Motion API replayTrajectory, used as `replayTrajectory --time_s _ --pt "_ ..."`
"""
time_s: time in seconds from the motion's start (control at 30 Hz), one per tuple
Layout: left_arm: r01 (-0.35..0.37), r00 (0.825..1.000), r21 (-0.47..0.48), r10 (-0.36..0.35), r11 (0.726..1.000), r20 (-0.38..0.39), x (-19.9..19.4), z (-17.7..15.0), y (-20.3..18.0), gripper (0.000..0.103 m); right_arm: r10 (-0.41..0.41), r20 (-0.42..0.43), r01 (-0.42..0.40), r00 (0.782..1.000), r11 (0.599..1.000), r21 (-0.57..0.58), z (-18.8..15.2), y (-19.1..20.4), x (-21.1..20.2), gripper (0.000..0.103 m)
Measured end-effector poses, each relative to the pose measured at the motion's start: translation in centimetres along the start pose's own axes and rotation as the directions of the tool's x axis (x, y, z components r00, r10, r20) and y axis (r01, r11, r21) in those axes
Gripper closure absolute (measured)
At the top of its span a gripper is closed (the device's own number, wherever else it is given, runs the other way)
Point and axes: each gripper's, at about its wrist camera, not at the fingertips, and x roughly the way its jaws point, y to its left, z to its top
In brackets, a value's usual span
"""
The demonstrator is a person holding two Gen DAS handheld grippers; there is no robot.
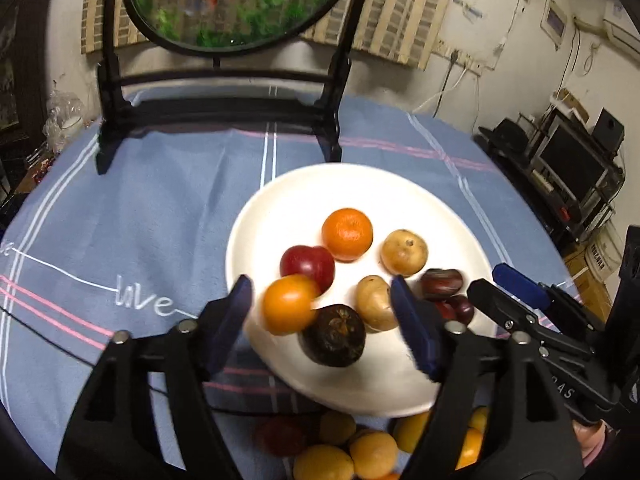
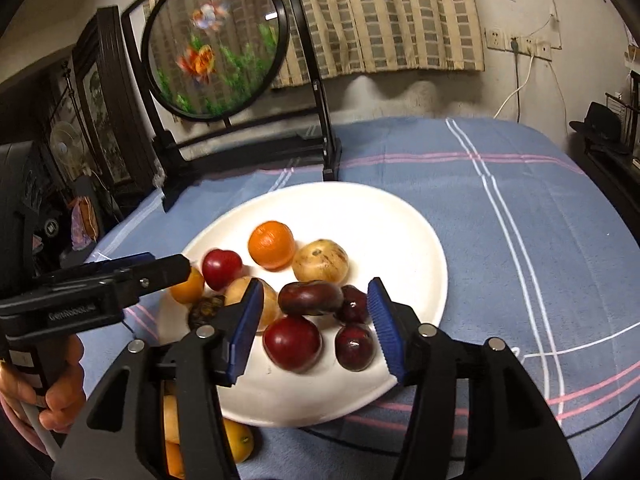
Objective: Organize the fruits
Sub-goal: 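Place the dark red fruit and tangerine on the white plate with both tools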
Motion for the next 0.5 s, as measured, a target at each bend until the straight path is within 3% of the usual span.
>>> replayTrajectory --time_s 0.07,0.17,0.33,0.43,0.5 --pt "-0.012 0.999 -0.019 0.013 1.000 0.033 -1.7 -0.2 0.2 0.011 0.015 0.012 -0.015 1.000 1.000 -0.001 -0.1 0.3 -1.2 0.047" --pt "-0.029 0.998 -0.006 0.029 1.000 0.063 -4.0 -1.4 0.3 0.007 0.044 0.019 -0.044 0.999 0.999 -0.025 -0.7 1.2 -2.9 0.046" --pt "-0.125 0.986 0.076 0.115 0.989 0.123 -7.2 -5.8 0.6 0.005 0.079 0.010 -0.078 0.997 0.991 -0.106 -3.0 3.5 -5.8 0.041" --pt "-0.193 0.972 0.064 0.182 0.979 0.149 -8.1 -7.9 1.5 0.005 0.079 -0.002 -0.078 0.997 0.981 -0.177 -5.3 5.1 -7.4 0.041" --pt "-0.194 0.973 0.038 0.187 0.980 0.135 -8.4 -8.9 2.4 0.005 0.074 -0.020 -0.076 0.997 0.977 -0.200 -6.7 5.6 -8.1 0.041"
